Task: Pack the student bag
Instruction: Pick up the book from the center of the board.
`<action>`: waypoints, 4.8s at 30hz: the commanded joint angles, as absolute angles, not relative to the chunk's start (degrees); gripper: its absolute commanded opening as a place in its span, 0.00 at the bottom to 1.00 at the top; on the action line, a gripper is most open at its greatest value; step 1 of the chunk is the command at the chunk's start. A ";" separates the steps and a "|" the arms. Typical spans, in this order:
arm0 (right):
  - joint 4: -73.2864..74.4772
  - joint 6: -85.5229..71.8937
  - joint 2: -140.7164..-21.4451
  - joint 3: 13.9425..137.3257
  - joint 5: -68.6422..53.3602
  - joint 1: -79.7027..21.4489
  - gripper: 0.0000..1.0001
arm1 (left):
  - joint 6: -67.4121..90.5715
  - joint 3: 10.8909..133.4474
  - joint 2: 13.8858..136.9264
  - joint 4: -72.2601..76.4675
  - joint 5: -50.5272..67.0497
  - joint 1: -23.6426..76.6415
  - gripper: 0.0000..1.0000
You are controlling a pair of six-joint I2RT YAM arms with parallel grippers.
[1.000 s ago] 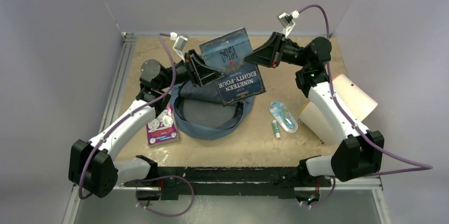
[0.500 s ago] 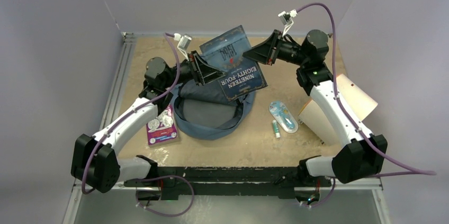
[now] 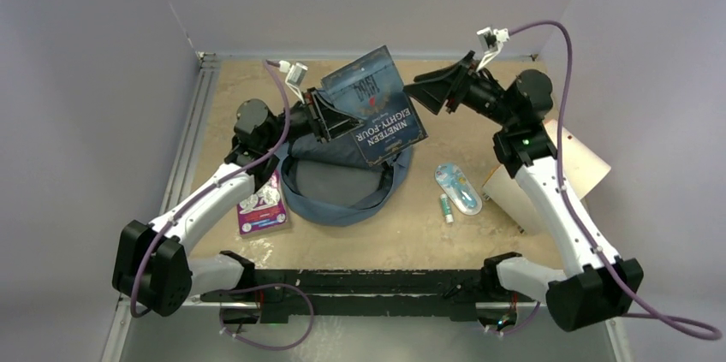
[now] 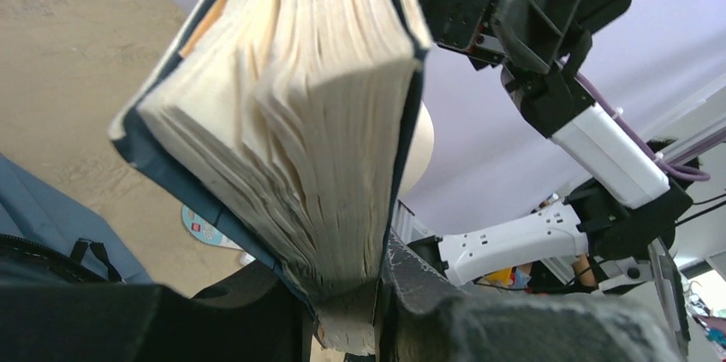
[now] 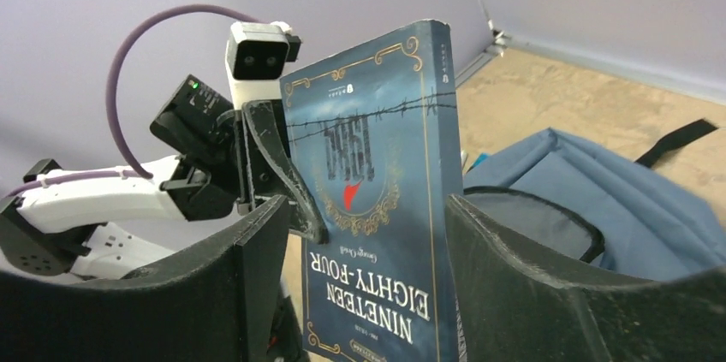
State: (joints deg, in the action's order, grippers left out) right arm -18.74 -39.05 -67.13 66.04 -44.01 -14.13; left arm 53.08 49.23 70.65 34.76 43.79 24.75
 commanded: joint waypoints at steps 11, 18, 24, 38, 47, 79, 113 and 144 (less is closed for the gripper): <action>-43.18 -58.85 -52.70 47.75 -27.50 -14.42 0.86 | 61.61 50.32 66.96 64.86 35.96 24.70 0.00; -51.90 -65.10 -54.04 45.12 -29.16 -15.79 0.90 | 61.71 53.71 68.20 65.85 35.32 24.78 0.00; -57.57 -66.95 -57.52 44.62 -29.97 -20.20 0.90 | 63.28 56.72 70.72 67.04 35.66 24.79 0.00; -67.84 -68.64 -62.91 45.25 -28.21 -25.66 0.71 | 64.60 57.18 71.94 67.97 34.77 24.79 0.00; -71.54 -69.51 -65.52 45.41 -25.78 -28.31 0.50 | 64.52 55.88 71.94 68.01 33.90 24.87 0.00; -72.76 -69.05 -65.31 43.12 -25.23 -28.98 0.00 | 61.93 53.89 70.18 62.23 33.64 24.79 0.00; -16.08 -17.81 -50.15 60.39 -39.13 -28.92 0.88 | 27.83 60.72 46.95 2.84 50.56 24.77 0.00; -39.84 -42.32 -64.46 57.25 -59.21 -29.27 0.39 | 22.48 66.97 61.04 1.93 66.52 24.74 0.00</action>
